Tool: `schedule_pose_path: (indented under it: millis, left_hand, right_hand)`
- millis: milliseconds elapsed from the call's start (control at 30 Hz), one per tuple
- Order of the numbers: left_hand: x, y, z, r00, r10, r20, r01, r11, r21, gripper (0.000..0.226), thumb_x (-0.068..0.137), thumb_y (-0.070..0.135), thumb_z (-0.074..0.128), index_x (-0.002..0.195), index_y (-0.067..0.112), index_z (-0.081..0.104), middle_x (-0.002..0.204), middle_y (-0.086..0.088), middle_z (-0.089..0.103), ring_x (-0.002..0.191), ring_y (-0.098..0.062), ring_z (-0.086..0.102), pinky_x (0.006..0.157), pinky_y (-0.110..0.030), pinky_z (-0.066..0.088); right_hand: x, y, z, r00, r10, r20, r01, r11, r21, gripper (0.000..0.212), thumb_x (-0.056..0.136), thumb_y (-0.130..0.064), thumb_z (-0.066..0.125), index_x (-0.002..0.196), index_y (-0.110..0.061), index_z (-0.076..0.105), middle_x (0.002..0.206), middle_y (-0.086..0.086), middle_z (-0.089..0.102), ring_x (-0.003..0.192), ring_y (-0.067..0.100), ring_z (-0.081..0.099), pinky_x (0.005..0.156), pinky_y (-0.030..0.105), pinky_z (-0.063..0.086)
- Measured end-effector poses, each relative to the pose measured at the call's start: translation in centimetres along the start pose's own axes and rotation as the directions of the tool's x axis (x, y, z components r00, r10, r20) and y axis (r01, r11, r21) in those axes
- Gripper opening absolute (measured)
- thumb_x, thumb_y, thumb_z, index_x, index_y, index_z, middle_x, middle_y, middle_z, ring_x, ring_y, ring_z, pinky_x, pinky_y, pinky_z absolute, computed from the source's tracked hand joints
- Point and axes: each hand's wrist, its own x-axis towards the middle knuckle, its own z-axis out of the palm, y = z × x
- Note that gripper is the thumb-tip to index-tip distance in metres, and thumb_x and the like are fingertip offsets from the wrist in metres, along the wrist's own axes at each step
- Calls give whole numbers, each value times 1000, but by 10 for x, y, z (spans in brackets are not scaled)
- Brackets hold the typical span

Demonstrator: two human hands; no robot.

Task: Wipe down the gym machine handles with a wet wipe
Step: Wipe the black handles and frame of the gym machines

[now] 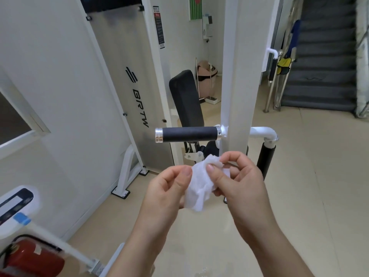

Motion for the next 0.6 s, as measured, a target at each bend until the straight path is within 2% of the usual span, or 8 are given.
schedule_pose_path:
  millis: [67,133,233,300,367,433,500,600]
  left_hand:
    - [-1,2,1,999,38,-27,-37,999,37,23,76,29,72,89,11,73,83,-6,75,72,-16,68,60,-23,50]
    - [-3,5,4,994,89,-69,-87,996,35,16,76,21,75,87,9,75,82,-9,75,73,-16,69,62,-22,52]
    - [-3,9,12,974,180,-139,-168,981,92,16,77,22,65,80,11,76,73,-4,74,65,-9,65,58,-16,49]
    - [-1,11,14,961,238,-145,-208,959,194,16,77,27,65,77,15,76,71,-4,72,64,-13,64,59,-19,49]
    - [1,9,12,960,254,-117,-214,936,278,14,80,32,68,80,20,74,74,-7,72,69,-25,65,65,-31,51]
    - [-1,7,11,963,262,-66,-219,900,377,9,85,36,68,88,29,72,81,-2,72,76,-22,66,70,-37,52]
    - [-4,4,12,951,308,20,-272,806,526,21,83,30,62,102,39,67,91,10,69,82,-13,65,72,-28,54]
    - [-11,3,11,913,386,129,-368,646,669,40,81,14,64,113,38,60,94,16,64,80,-10,61,69,-18,50]
  right_hand:
    - [0,-2,1,997,-81,14,82,996,-35,19,84,-6,67,89,-15,51,58,2,62,49,12,55,47,18,44]
    - [2,1,2,974,-226,3,222,952,-210,19,87,-12,66,88,-24,51,67,2,64,58,13,61,52,24,48]
    - [3,7,0,886,-456,84,435,757,-488,11,91,-17,61,91,-29,60,78,-13,64,75,6,62,61,14,45]
    - [4,6,-4,911,-363,194,411,812,-415,12,91,-27,57,95,-29,69,86,-14,68,81,7,63,65,18,48]
    - [7,0,-8,937,-129,324,209,951,-226,17,87,-40,61,96,-31,72,89,-5,72,80,10,65,66,27,52]
    - [12,-4,-14,923,-2,384,45,994,-101,18,80,-36,71,94,-25,74,87,1,72,75,11,63,64,23,50]
    - [17,-3,-17,921,30,389,-2,997,-71,16,78,-24,73,93,-17,74,84,3,73,78,15,66,70,27,53]
    - [19,1,-17,930,19,367,29,992,-126,12,82,-14,70,90,-20,76,85,1,75,86,16,70,77,36,57]
